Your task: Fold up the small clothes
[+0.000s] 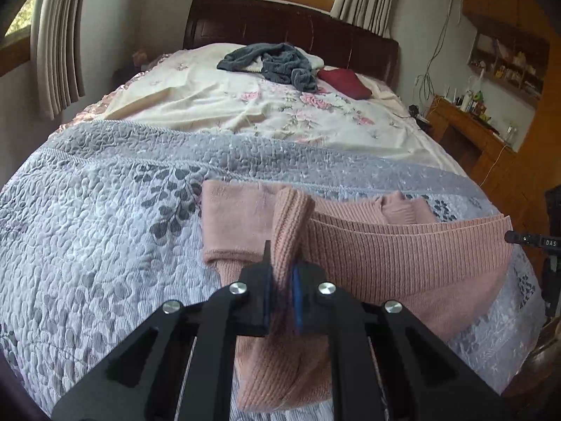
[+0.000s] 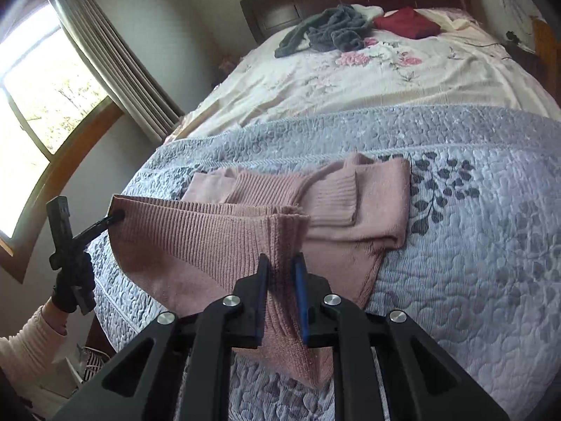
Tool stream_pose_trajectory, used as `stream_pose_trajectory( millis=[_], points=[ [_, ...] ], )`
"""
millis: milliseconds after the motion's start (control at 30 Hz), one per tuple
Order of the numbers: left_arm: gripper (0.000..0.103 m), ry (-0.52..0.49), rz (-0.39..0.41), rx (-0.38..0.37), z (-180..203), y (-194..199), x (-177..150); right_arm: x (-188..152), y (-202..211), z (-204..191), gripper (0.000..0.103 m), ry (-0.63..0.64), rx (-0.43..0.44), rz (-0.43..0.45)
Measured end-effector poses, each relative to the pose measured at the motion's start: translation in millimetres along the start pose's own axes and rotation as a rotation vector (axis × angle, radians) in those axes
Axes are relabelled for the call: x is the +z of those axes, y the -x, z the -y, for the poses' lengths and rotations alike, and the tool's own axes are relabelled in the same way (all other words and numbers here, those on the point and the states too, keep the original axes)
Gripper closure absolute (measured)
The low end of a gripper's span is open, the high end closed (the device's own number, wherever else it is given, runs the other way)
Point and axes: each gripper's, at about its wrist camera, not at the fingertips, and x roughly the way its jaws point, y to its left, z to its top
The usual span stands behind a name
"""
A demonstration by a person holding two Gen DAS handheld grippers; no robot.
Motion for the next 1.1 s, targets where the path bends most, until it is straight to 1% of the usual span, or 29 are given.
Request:
stream_pose_trajectory(
  millis=[133, 267, 367, 400, 467, 667, 733, 767, 800, 833, 867, 900, 933, 967, 1000, 1067, 1100],
  points=[
    [0.096, -0.011, 0.045, 0.017, 3.8, -18.3, 41.5, 42.5, -4.9, 5.6, 0.089, -0.001, -0.035, 0.03],
    [0.096, -0.008, 0.066, 0.041, 3.2, -51.9, 80.1, 84.3, -26.9, 19.4, 0.089, -0.021, -0.086, 0.038],
    [0.095, 0.004, 0.034, 0.047, 0.2, -86.6, 96.5, 104.1, -53.1, 34.9, 0.089, -0.064, -0.1, 0.019],
    [0.095, 0.008, 0.019, 0.053, -1.2, -98.0, 97.6, 108.3, -63.4, 40.5, 0.089, -0.077, -0.107, 0.01],
    [0.095, 0.012, -0.023, 0.074, -3.5, -123.5, 96.1, 112.1, -83.5, 49.6, 0.093, -0.093, -0.131, -0.01],
    [0.094, 0.04, -0.154, 0.123, -18.1, -188.5, 70.2, 107.7, -136.6, 78.1, 0.094, -0.162, -0.181, -0.081],
    [0.09, 0.054, -0.187, 0.146, -25.9, -203.2, 62.6, 101.7, -147.3, 84.2, 0.094, -0.176, -0.193, -0.104],
    [0.09, 0.067, -0.198, 0.157, -30.9, -208.1, 59.6, 98.2, -150.7, 85.8, 0.093, -0.179, -0.197, -0.112],
    [0.086, 0.083, -0.208, 0.167, -36.2, -210.6, 57.5, 93.6, -153.4, 87.3, 0.091, -0.182, -0.193, -0.122],
    [0.078, 0.103, -0.215, 0.171, -42.4, -211.7, 56.0, 89.2, -155.4, 88.1, 0.088, -0.181, -0.188, -0.133],
    [0.073, 0.125, -0.214, 0.178, -48.0, -210.5, 55.2, 85.5, -156.6, 88.1, 0.086, -0.175, -0.189, -0.141],
    [0.065, 0.148, -0.204, 0.189, -54.7, -207.2, 55.0, 81.2, -157.0, 88.1, 0.085, -0.167, -0.196, -0.148],
    [0.061, 0.172, -0.186, 0.2, -60.6, -201.7, 54.4, 77.1, -157.4, 88.6, 0.08, -0.166, -0.198, -0.159],
    [0.06, 0.201, -0.167, 0.208, -67.0, -194.8, 54.0, 72.8, -157.2, 90.2, 0.079, -0.175, -0.193, -0.168],
    [0.057, 0.236, -0.15, 0.209, -73.4, -187.8, 53.5, 67.1, -154.7, 91.3, 0.078, -0.189, -0.178, -0.173],
    [0.056, 0.298, -0.124, 0.206, -85.4, -170.7, 50.4, 54.8, -147.2, 91.2, 0.076, -0.205, -0.154, -0.176],
    [0.056, 0.311, -0.112, 0.198, -88.4, -161.6, 47.9, 47.8, -141.6, 89.8, 0.075, -0.205, -0.149, -0.174]
  ],
)
